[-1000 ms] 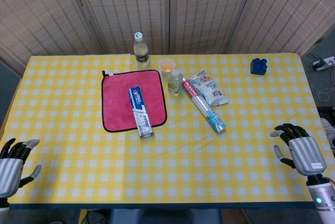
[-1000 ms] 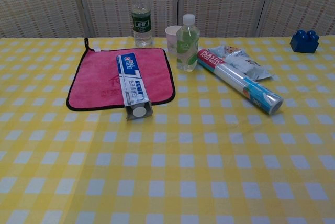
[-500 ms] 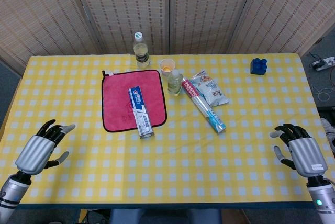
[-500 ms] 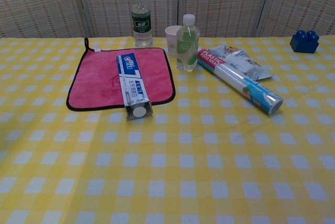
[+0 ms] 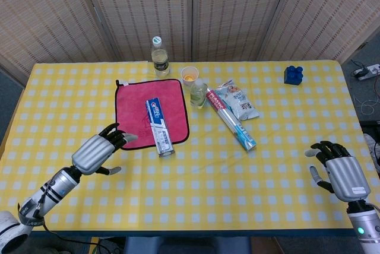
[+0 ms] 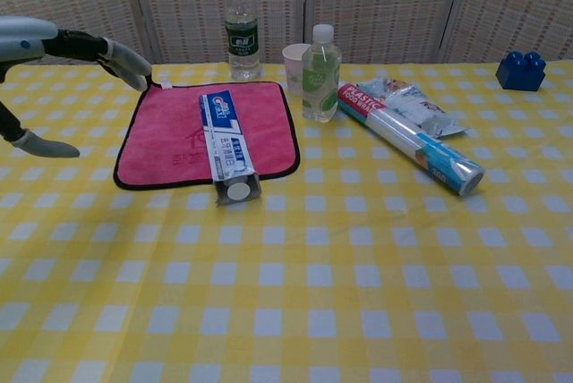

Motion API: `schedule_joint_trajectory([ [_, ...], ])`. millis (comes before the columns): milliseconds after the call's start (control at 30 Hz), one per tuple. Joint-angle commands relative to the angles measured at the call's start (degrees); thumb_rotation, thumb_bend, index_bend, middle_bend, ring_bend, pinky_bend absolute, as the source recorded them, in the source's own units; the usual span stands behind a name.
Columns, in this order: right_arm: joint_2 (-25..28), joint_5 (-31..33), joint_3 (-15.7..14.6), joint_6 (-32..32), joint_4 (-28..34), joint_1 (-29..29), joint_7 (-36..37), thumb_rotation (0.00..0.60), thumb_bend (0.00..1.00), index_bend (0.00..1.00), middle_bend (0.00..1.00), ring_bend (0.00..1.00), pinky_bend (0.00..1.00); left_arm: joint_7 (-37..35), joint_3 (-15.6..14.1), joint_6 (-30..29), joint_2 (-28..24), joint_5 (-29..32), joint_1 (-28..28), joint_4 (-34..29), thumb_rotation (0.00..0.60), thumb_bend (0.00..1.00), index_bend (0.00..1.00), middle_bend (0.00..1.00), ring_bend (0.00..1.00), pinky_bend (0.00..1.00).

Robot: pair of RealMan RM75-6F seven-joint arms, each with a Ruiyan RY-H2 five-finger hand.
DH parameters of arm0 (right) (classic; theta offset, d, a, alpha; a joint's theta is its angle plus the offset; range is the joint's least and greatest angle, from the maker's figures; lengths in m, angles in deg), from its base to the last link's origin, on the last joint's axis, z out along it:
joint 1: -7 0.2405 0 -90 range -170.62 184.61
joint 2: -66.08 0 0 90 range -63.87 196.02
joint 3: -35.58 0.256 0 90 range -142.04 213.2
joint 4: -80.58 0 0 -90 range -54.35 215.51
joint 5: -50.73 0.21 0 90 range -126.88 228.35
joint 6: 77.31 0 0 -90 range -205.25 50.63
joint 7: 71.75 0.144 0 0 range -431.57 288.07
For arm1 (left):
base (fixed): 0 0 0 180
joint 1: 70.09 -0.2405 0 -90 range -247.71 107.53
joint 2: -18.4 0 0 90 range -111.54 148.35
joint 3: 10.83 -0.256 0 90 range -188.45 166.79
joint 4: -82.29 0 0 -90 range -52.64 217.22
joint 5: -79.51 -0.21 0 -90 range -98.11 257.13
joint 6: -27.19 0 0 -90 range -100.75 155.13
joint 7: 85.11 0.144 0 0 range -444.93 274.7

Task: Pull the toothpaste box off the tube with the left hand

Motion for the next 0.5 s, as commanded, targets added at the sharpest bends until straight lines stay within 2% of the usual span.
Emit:
schedule_joint_trajectory([
  [33, 0.09, 0.08, -0.06, 0.23, 0.24, 0.07, -0.21, 0.600, 0.40, 0.37, 0.29, 0.18, 0.22, 3.29, 1.73, 4.01, 2.30, 2.83, 3.75, 0.32, 0.600, 0.22, 0.13, 0.17, 0.13, 0.00],
  [500, 0.02, -0.15, -0.53, 1.34, 0.96, 0.42, -0.42, 0.600, 0.40, 0.37, 0.29, 0.18, 0.22, 18.39, 4.56, 15.40, 10.81, 19.46, 13.25, 3.88, 0.600, 0.22, 0.06, 0.06, 0.05, 0.00],
])
